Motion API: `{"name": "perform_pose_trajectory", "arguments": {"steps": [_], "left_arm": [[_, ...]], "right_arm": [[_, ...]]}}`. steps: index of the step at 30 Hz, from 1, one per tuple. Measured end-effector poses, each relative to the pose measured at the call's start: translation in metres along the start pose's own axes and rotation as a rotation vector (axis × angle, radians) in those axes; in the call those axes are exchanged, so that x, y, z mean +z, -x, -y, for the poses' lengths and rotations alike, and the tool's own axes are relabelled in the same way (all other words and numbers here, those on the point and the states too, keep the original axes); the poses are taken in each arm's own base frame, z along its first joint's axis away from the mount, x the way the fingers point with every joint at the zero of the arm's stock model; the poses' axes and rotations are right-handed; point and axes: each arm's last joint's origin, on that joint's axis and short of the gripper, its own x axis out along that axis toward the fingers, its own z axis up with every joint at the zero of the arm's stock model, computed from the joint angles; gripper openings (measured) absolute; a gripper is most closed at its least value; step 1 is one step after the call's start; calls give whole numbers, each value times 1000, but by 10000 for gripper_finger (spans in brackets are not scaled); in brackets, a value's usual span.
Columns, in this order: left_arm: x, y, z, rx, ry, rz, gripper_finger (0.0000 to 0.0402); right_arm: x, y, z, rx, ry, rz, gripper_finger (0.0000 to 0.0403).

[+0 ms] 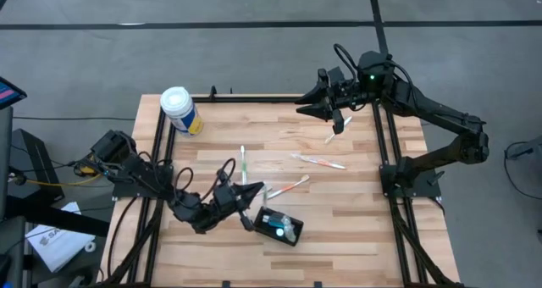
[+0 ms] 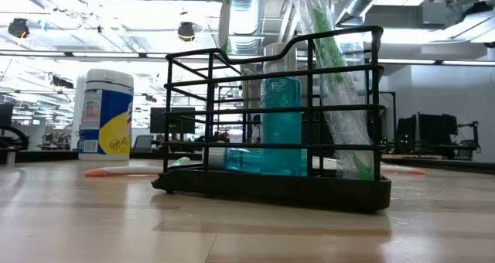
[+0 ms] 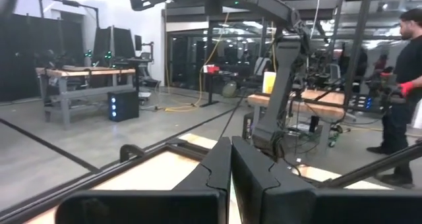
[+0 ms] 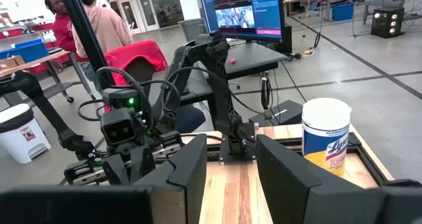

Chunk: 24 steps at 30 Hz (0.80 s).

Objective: Pick & Place toothbrushing station
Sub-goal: Put the green toothbrush into the black wire organizer

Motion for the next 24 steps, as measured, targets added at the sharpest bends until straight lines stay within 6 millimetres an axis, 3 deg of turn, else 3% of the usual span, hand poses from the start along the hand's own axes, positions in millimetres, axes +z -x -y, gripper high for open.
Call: {"name": "perform_pose_trajectory", "arguments": {"steps": [17,24], "left_arm": [[-31,12,-12,-12,-13,-55,0],[-66,12,-4,-62,-4,-100,0]], "right_arm": [[0,0,0,0,11,-1,122],[-4,-2,-3,11,34,-34,122]]}}
